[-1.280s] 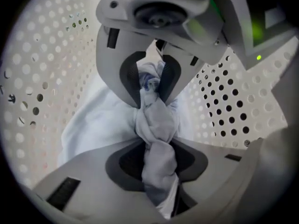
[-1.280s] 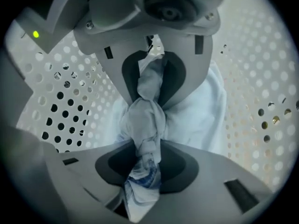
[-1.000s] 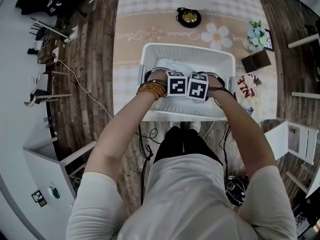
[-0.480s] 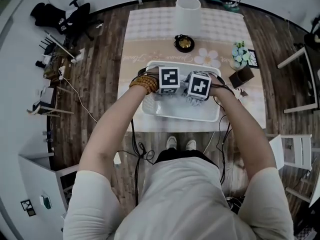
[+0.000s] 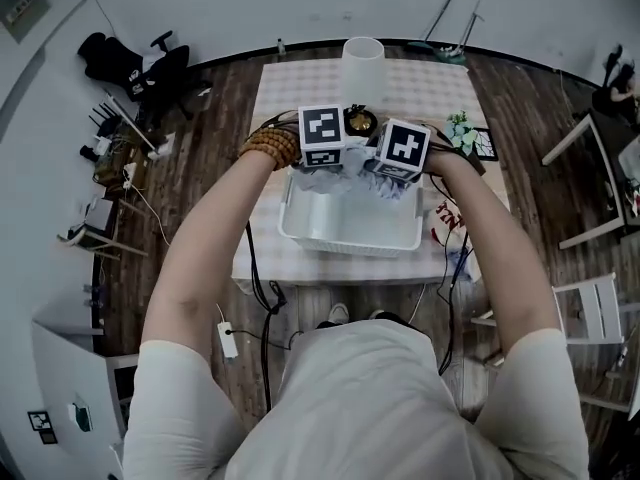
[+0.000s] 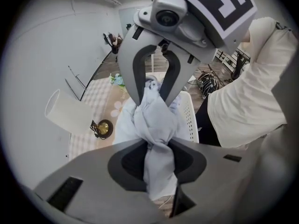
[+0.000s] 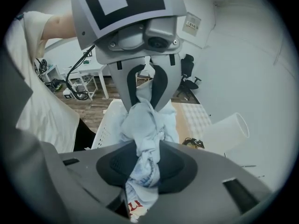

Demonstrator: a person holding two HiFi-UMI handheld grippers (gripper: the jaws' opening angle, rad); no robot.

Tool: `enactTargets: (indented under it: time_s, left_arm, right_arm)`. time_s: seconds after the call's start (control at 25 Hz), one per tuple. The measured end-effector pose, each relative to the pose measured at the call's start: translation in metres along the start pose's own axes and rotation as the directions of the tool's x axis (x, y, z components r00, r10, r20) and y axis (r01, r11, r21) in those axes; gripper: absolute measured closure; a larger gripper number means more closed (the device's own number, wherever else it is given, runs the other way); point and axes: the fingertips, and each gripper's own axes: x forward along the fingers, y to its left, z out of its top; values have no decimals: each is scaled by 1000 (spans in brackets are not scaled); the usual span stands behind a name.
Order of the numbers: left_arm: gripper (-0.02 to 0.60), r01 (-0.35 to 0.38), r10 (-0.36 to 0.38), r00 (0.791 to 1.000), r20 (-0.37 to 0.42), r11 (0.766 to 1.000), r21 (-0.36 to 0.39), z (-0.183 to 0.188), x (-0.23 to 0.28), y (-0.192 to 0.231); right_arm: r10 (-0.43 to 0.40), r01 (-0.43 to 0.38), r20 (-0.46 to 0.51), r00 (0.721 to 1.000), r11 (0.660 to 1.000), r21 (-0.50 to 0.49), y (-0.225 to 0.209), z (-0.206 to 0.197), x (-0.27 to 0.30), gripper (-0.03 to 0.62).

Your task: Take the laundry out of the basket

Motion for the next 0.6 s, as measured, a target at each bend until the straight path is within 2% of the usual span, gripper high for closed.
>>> enactTargets:
  time_s: [0.2,0.4,0.48,0.6]
  left_arm:
    - [453,-13,13,1000,28,1000,26,21,-2,-6]
    - [453,0,-6,998,58,996,90,75,2,-7]
    - [454,9,-19,997,71,990,144,109,10,-10]
    - [454,32,-62,992,108,966,256,165,22,-20]
  right_arm:
    - [-26,26,-8,1000,999,26,4,-16,-15,448]
    - [-65,68,-41,997,994,89,5,-61,-47,449]
    - [-86,94,-64,994,987,133,7,-92,-62,449]
    - [-116,136,-105,988,969,205,15,-140,-89,449]
